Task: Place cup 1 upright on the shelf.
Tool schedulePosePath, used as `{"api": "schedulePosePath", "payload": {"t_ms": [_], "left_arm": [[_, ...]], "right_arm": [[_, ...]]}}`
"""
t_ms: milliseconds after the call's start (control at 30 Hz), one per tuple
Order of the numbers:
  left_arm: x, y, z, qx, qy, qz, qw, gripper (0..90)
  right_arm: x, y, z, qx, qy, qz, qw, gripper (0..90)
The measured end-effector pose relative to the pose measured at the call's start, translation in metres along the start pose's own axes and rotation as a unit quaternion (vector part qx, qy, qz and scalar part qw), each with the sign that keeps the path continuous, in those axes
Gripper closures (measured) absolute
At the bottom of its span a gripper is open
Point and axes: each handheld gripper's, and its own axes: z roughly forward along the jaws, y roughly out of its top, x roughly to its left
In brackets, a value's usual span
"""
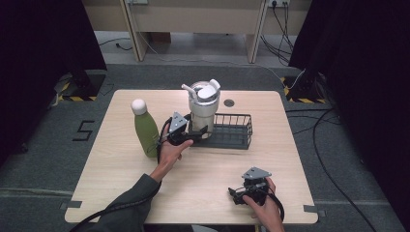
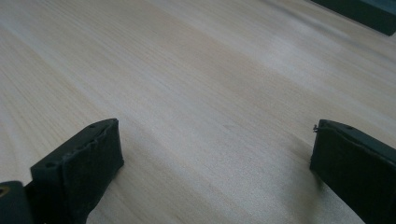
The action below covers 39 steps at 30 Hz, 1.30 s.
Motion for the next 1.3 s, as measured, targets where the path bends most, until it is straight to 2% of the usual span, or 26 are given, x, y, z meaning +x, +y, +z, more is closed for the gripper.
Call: {"api": "schedulePosePath", "payload": {"t_ms": [367,600,900,1067,1300], "left_arm": [[-0.004,0.002,-0.015,0.009,-0.009,0.011,0.9999,14.6],[-0.009,0.006,-0.030,0.013,-0.031,-0.004,0.9994,14.6],[-0.019,0.009,-0.046,0.008,-0.049,0.005,0.9988,14.6],[-0.024,0.007,-0.058,0.010,-0.057,0.010,0.9983,14.6],[-0.023,-0.001,-0.074,0.009,-0.061,0.001,0.9981,14.6]], "right_arm": [[0.000,0.000,0.000,0.000,0.000,0.000,1.0000,2.4],[0.000,0.000,0.000,0.001,0.000,0.001,1.0000,2.3],[0.000,0.000,0.000,0.001,0.000,0.001,1.0000,2.3],[0.000,0.000,0.000,0.001,0.000,0.001,1.0000,2.3],[0.000,0.000,0.000,0.001,0.000,0.001,1.0000,2.2]]}}
